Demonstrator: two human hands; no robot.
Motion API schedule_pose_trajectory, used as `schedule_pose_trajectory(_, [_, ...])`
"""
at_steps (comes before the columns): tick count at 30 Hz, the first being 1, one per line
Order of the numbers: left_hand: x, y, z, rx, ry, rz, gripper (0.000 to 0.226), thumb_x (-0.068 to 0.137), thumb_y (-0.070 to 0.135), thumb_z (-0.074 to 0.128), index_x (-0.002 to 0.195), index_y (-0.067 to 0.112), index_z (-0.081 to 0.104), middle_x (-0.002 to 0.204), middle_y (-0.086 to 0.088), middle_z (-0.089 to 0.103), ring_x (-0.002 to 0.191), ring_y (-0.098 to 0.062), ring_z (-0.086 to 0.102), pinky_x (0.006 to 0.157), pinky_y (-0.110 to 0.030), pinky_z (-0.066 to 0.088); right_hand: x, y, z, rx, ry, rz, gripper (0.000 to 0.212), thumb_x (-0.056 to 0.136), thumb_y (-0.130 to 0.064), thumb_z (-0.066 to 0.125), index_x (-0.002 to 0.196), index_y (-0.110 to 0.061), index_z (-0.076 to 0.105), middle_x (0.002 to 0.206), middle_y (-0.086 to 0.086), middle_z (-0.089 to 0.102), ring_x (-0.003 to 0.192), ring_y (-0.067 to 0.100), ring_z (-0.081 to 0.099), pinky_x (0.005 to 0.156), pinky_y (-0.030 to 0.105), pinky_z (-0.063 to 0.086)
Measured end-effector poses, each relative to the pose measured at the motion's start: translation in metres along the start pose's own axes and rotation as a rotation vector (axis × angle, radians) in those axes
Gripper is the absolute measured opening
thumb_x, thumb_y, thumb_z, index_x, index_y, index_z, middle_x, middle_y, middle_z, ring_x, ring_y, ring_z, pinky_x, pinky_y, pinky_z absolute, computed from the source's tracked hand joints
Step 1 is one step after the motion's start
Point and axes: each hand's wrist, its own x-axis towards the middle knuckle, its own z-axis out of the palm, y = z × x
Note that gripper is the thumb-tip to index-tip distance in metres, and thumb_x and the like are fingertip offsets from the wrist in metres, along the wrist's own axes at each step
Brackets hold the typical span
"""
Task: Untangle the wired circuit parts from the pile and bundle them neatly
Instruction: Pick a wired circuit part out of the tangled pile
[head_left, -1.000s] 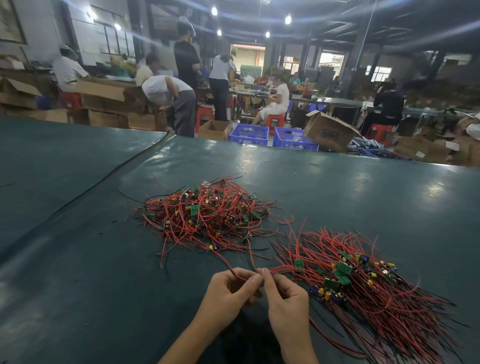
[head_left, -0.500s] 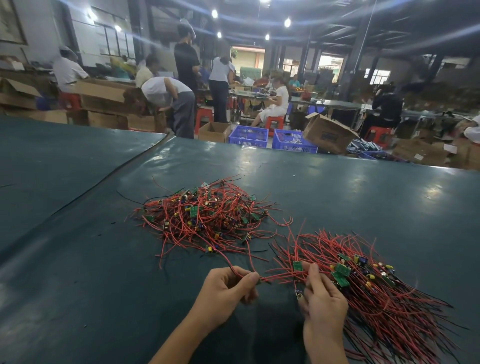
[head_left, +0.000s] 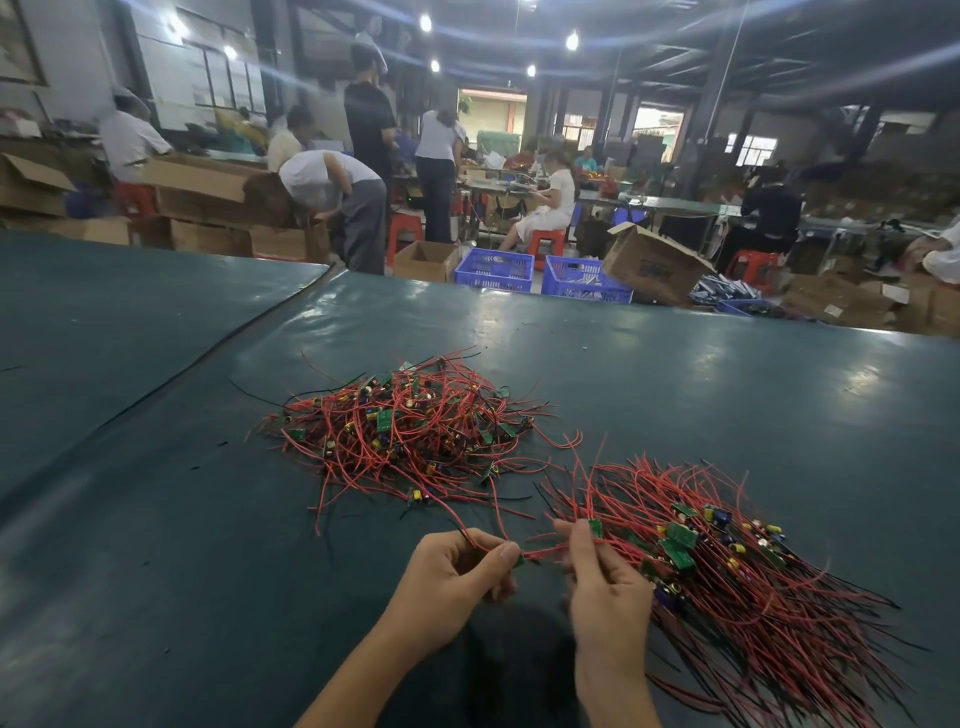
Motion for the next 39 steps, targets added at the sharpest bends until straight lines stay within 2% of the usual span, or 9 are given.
schedule_pose_trajectory(8, [0.002, 0.002, -0.005, -0.255, 0.222, -0.069, 0.028, 0.066, 0.038, 0.074, 0.070, 0.010, 0.075, 0.062, -0.011, 0.065, 0.053, -0.016, 0.056, 0.057, -0.024, 0.051, 0.006, -0.004, -0.009, 0.167, -0.010, 0.000, 0.024, 0.087, -0.037, 0.061, 0.083, -0.024, 0.081, 0.054, -0.007, 0.052, 0.041, 0.002, 0.030, 0.036, 0.015, 0.025])
schedule_pose_trajectory(12, [0.002, 0.005, -0.005, -0.556, 0.270, -0.116, 0.024, 0.067, 0.024, 0.071, 0.082, 0.005, 0.074, 0.067, -0.010, 0.064, 0.055, -0.013, 0.057, 0.057, -0.020, 0.054, 0.002, -0.002, -0.004, 0.154, -0.039, -0.052, 0.025, 0.083, -0.041, 0.061, 0.084, -0.026, 0.080, 0.054, -0.007, 0.051, 0.042, 0.002, 0.030, 0.037, 0.016, 0.025])
schedule_pose_trajectory(17, [0.003, 0.006, -0.004, -0.602, 0.291, -0.164, 0.030, 0.071, 0.013, 0.070, 0.096, -0.001, 0.066, 0.074, -0.007, 0.065, 0.061, -0.013, 0.061, 0.059, -0.020, 0.055, 0.004, -0.003, -0.011, 0.210, -0.154, -0.072, 0.024, 0.083, -0.035, 0.062, 0.087, -0.021, 0.081, 0.057, -0.002, 0.054, 0.043, 0.005, 0.029, 0.038, 0.017, 0.024])
schedule_pose_trajectory(22, [0.006, 0.008, -0.010, -0.828, 0.305, -0.253, 0.026, 0.081, 0.022, 0.059, 0.100, 0.004, 0.065, 0.086, -0.010, 0.070, 0.067, -0.016, 0.070, 0.056, -0.022, 0.056, -0.003, 0.000, -0.007, 0.085, -0.363, -0.107, 0.026, 0.068, -0.017, 0.078, 0.092, -0.026, 0.081, 0.071, 0.003, 0.070, 0.052, 0.004, 0.050, 0.051, 0.013, 0.045])
schedule_pose_trajectory(24, [0.005, 0.010, -0.015, -0.907, 0.306, -0.278, 0.034, 0.078, 0.027, 0.059, 0.103, 0.004, 0.064, 0.084, -0.008, 0.068, 0.066, -0.015, 0.068, 0.057, -0.023, 0.056, -0.004, 0.002, -0.007, -0.032, -0.440, -0.124, 0.033, 0.072, -0.006, 0.081, 0.097, -0.027, 0.079, 0.077, 0.002, 0.073, 0.063, 0.007, 0.060, 0.065, 0.015, 0.051])
schedule_pose_trajectory(27, [0.004, 0.011, -0.016, -1.000, 0.280, -0.323, 0.039, 0.079, 0.033, 0.059, 0.103, 0.003, 0.066, 0.082, -0.007, 0.065, 0.063, -0.014, 0.061, 0.058, -0.025, 0.055, -0.006, 0.003, -0.005, -0.153, -0.433, -0.121, 0.031, 0.081, -0.004, 0.077, 0.090, -0.034, 0.079, 0.076, 0.000, 0.072, 0.061, 0.009, 0.058, 0.061, 0.016, 0.049])
schedule_pose_trajectory(32, [0.002, 0.014, -0.006, -0.961, 0.128, -0.414, 0.031, 0.082, 0.033, 0.059, 0.084, 0.005, 0.073, 0.067, -0.002, 0.058, 0.049, -0.010, 0.054, 0.050, -0.023, 0.052, -0.013, -0.003, 0.005, -0.050, -0.392, -0.026, 0.018, 0.076, -0.037, 0.064, 0.082, -0.034, 0.081, 0.057, -0.002, 0.062, 0.045, 0.000, 0.047, 0.046, 0.010, 0.036])
schedule_pose_trajectory(36, [-0.003, 0.016, 0.011, -0.860, 0.004, -0.550, 0.022, 0.065, 0.029, 0.073, 0.060, 0.008, 0.069, 0.053, -0.001, 0.050, 0.040, -0.010, 0.045, 0.042, -0.021, 0.045, -0.023, -0.005, 0.014, 0.070, -0.397, 0.058, 0.023, 0.082, -0.027, 0.060, 0.075, -0.021, 0.082, 0.064, 0.004, 0.072, 0.053, 0.009, 0.065, 0.050, 0.019, 0.052])
schedule_pose_trajectory(39, [-0.004, 0.014, 0.015, -0.834, -0.004, -0.615, 0.022, 0.060, 0.029, 0.071, 0.060, 0.009, 0.061, 0.049, 0.000, 0.044, 0.037, -0.011, 0.040, 0.038, -0.021, 0.039, -0.023, -0.006, 0.013, 0.154, -0.380, 0.112, 0.022, 0.088, -0.019, 0.060, 0.092, -0.008, 0.079, 0.060, 0.019, 0.066, 0.044, 0.018, 0.059, 0.042, 0.026, 0.052])
